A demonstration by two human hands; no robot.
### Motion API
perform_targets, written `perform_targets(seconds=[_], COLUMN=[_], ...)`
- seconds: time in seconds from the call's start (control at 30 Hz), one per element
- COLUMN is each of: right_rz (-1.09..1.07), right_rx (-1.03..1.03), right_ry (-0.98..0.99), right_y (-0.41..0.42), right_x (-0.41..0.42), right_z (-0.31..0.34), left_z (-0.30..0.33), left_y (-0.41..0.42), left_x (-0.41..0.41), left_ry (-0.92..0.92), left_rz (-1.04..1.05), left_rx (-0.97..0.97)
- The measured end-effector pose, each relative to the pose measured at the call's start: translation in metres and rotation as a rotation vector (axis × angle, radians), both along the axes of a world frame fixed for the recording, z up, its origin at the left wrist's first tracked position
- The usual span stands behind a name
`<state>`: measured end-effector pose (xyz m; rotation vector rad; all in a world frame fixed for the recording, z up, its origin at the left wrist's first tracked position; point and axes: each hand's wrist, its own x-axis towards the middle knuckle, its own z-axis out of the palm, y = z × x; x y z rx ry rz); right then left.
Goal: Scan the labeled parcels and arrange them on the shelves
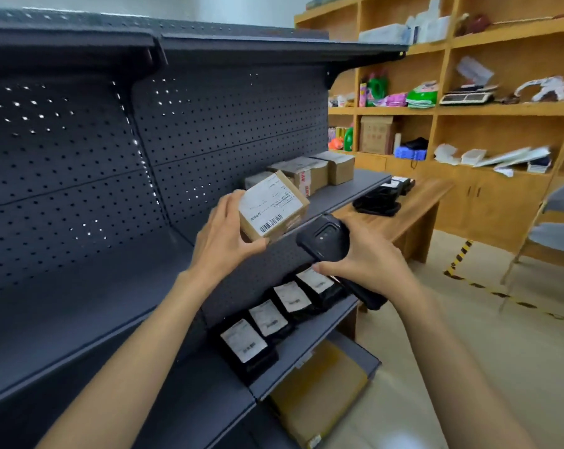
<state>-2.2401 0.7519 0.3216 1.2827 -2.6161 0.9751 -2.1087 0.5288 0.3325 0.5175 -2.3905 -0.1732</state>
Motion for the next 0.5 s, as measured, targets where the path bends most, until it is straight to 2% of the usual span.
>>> perform_targets(seconds=[0.27, 0.5], right_rz=[0.188, 0.223], right_rx=[0.042, 0.101], right_ry=[-0.035, -0.008], right_y=[-0.093, -0.146], right_x=[-0.055, -0.081], right_z=[0.002, 0.005], left_z=[-0.002, -0.004], left_y=[-0.070, -0.125], left_x=[-0.013, -0.038], left_ry=[-0.173, -0.290], left_rz=[0.280, 0.315], left_rx=[0.060, 0.251])
